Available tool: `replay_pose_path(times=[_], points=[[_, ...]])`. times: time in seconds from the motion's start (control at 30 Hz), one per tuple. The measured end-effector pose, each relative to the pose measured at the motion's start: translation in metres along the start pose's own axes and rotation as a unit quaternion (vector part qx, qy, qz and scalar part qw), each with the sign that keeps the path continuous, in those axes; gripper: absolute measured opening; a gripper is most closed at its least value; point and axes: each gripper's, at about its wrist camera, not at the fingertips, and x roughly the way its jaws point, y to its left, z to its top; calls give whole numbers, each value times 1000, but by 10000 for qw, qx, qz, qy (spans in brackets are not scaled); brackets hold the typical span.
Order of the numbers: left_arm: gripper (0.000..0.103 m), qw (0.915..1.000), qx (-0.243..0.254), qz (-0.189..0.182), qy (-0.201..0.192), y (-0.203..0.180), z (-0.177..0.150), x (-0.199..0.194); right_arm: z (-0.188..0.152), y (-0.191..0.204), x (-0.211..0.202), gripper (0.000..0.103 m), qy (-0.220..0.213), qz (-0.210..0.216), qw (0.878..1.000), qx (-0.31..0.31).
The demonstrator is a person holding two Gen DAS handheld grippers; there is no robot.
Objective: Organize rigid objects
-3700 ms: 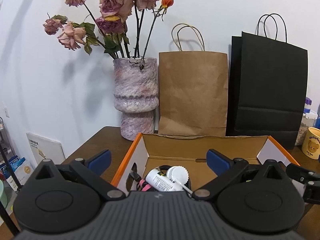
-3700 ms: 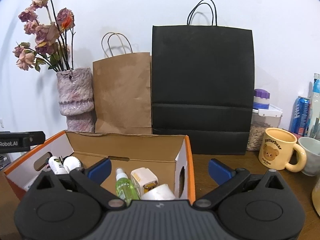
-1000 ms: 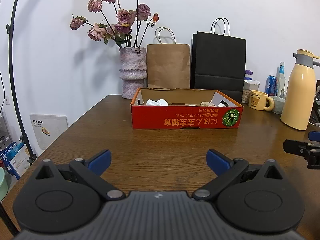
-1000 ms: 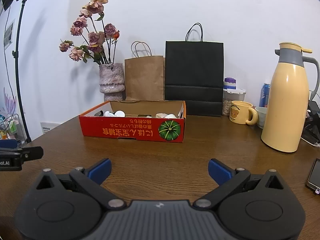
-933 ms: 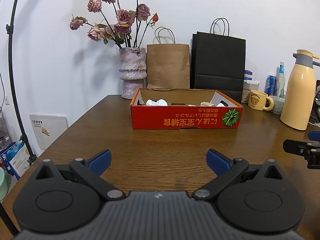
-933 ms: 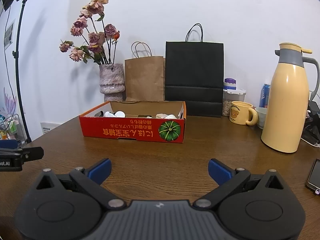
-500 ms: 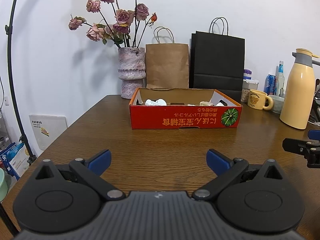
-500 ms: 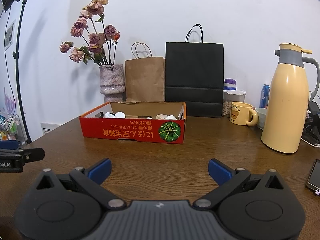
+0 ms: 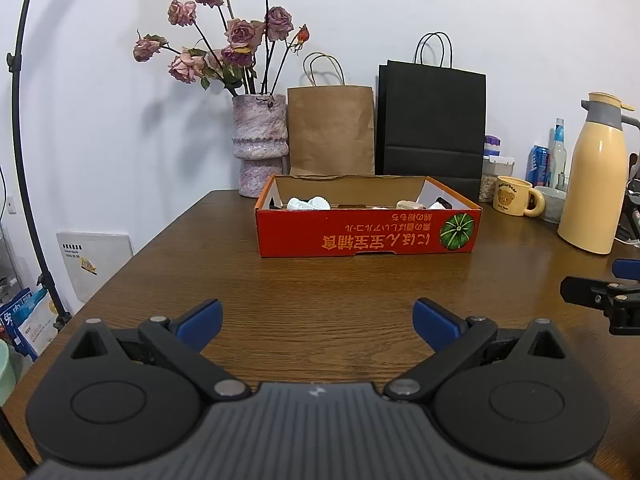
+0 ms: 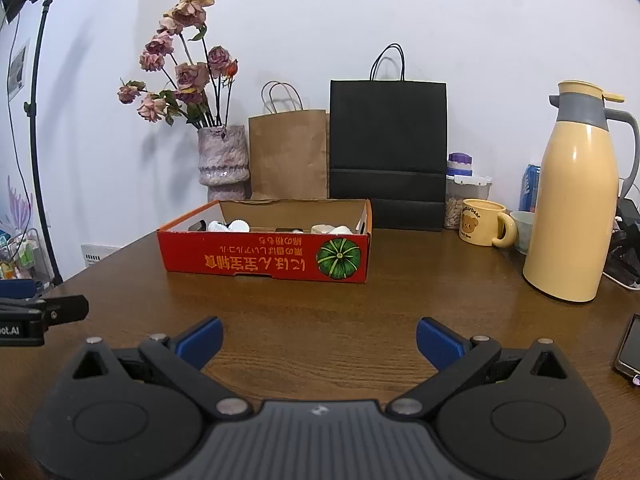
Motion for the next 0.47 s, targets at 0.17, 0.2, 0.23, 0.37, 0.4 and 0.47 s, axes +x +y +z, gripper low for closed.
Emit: replay_pose_path(times=[0.17, 0.2, 0.23, 0.37, 0.4, 0.47], points=[[103, 10000, 1, -12, 8, 0, 0, 1, -2, -1, 3, 103, 28, 0, 10000, 3], [103, 10000, 2, -31, 1, 0, -1, 1, -2, -1, 3, 103, 32, -1, 10000, 5], [103, 10000, -8, -51, 1, 1, -1, 1, -2, -1, 3, 103, 39, -3, 10000, 7], [103, 10000, -16, -66, 18, 1, -3, 3, -3, -1, 6, 103, 70, -4, 10000, 13], [103, 10000, -21, -65, 25, 2, -3, 3, -4, 0, 7, 103, 77, -2, 10000, 13], [103, 10000, -12, -57, 33, 2, -3, 5, -5, 0, 8, 103, 99, 0, 10000, 12]])
